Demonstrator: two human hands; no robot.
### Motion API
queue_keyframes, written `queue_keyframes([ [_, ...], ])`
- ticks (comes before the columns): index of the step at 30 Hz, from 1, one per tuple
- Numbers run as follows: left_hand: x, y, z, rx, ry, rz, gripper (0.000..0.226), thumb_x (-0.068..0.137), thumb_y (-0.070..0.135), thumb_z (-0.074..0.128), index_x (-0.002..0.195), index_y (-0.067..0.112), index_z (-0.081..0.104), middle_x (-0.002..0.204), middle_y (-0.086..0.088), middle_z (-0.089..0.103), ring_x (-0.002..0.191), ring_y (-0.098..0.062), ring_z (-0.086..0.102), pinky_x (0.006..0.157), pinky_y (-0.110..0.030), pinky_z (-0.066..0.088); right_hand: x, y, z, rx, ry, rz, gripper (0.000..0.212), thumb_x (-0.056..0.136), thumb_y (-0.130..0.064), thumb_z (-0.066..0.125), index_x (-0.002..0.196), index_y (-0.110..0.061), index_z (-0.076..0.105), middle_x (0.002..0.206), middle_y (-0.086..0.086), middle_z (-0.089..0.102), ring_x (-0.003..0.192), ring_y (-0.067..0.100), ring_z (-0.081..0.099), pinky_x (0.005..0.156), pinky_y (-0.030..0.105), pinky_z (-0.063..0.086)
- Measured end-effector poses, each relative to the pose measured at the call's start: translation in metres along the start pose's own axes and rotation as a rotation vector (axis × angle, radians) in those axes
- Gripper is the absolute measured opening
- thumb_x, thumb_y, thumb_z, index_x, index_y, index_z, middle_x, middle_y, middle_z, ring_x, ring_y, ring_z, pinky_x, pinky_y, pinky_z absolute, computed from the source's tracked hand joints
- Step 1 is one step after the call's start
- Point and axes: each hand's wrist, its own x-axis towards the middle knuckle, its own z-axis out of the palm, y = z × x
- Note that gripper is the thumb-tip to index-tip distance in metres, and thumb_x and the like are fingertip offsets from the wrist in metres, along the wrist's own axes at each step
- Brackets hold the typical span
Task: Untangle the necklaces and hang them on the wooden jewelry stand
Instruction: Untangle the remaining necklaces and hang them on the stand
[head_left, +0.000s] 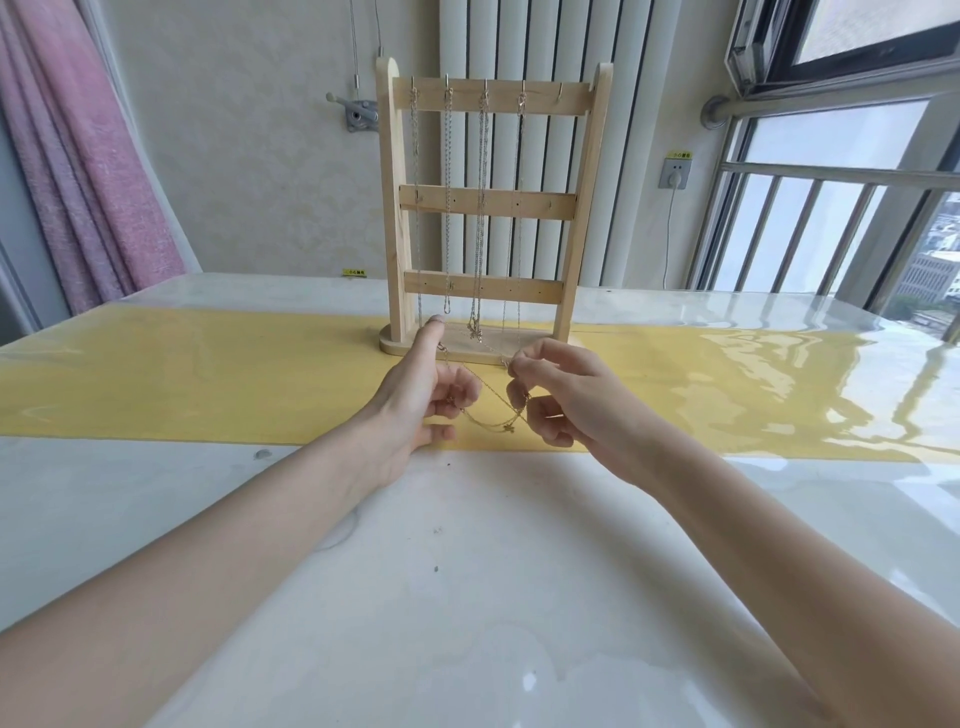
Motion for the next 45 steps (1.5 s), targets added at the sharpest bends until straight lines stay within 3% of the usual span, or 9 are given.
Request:
queue_keyframes([
  [6,0.003,-0.002,0.001,-0.232,0.169,0.069,0.047,0.099,0.035,0.036,0.063,0.010,0.054,0.065,0.000,0.052,0.062,-0.014,0.045,0.059,-0.027,0.048,0.000,0.001,0.001,0.047,0.017,-0.042,0.013,0.100,-0.014,0.045,0.088,-0.009,0.049,0.071,0.004,0.054,0.050,0.017,0.047,0.041,0.021,0.030],
  [11,0.002,0.001,0.001,-0.461,0.140,0.058,0.043,0.100,0.033,0.040,0.071,0.004,0.053,0.083,-0.011,0.054,0.074,-0.024,0.061,0.067,-0.028,0.058,0.000,0.001,0.001,0.064,-0.045,-0.057,0.018,0.100,-0.013,0.046,0.083,-0.010,0.050,0.071,0.002,0.055,0.052,0.016,0.048,0.042,0.021,0.030],
  [18,0.000,0.001,0.001,-0.338,0.057,0.025,0.052,0.090,0.056,0.045,0.092,0.006,0.056,0.092,-0.011,0.062,0.084,-0.024,0.063,0.084,-0.033,0.055,0.000,0.001,0.000,0.081,0.008,-0.075,0.017,0.101,-0.012,0.043,0.085,-0.010,0.048,0.075,0.003,0.058,0.048,0.014,0.046,0.039,0.019,0.029],
  [24,-0.001,0.001,0.001,-0.242,-0.021,-0.032,0.060,0.089,0.064,0.033,0.090,0.012,0.064,0.106,-0.008,0.066,0.103,-0.024,0.060,0.096,-0.040,0.045,0.000,0.001,0.001,0.090,0.018,-0.094,0.018,0.100,-0.011,0.045,0.083,-0.009,0.049,0.087,0.003,0.060,0.051,0.016,0.051,0.041,0.022,0.033],
  [28,-0.004,0.006,0.001,-0.376,-0.032,0.032,0.047,0.098,0.046,0.033,0.083,0.010,0.060,0.081,-0.005,0.067,0.077,-0.017,0.068,0.087,-0.034,0.048,0.001,0.002,-0.002,0.082,0.050,-0.085,0.017,0.099,-0.010,0.046,0.082,-0.009,0.052,0.077,0.005,0.058,0.054,0.017,0.052,0.044,0.023,0.034],
  [32,-0.008,0.010,0.003,-0.408,-0.081,0.000,0.053,0.098,0.048,0.031,0.076,0.007,0.057,0.055,-0.002,0.050,0.044,-0.012,0.047,0.058,-0.027,0.056,0.002,0.003,-0.003,0.128,-0.006,-0.060,0.020,0.097,-0.010,0.049,0.079,-0.012,0.056,0.072,0.002,0.062,0.070,0.013,0.055,0.059,0.022,0.044],
  [36,-0.009,0.013,0.002,-0.314,-0.140,0.047,0.050,0.098,0.047,0.029,0.086,0.012,0.061,0.055,0.002,0.044,0.044,-0.010,0.028,0.043,-0.018,0.036,0.004,0.008,-0.004,0.242,-0.020,0.024,0.015,0.099,-0.015,0.046,0.085,-0.013,0.052,0.075,0.004,0.066,0.078,0.016,0.059,0.074,0.029,0.044],
  [41,-0.011,0.015,0.001,-0.301,-0.214,0.109,0.040,0.098,0.050,0.031,0.116,0.028,0.058,0.071,0.001,0.054,0.043,-0.008,0.038,0.035,-0.014,0.029,0.003,0.011,0.003,0.296,-0.161,0.078,0.013,0.101,-0.012,0.040,0.089,-0.010,0.046,0.076,0.008,0.062,0.078,0.022,0.068,0.079,0.032,0.042],
  [45,-0.010,0.017,-0.005,-0.238,-0.195,0.162,0.038,0.097,0.050,0.032,0.116,0.031,0.057,0.073,0.002,0.052,0.044,-0.007,0.038,0.034,-0.014,0.020,0.002,0.007,0.000,0.269,-0.243,0.091,0.016,0.100,-0.011,0.043,0.086,-0.011,0.051,0.077,0.006,0.062,0.064,0.017,0.060,0.062,0.024,0.049],
])
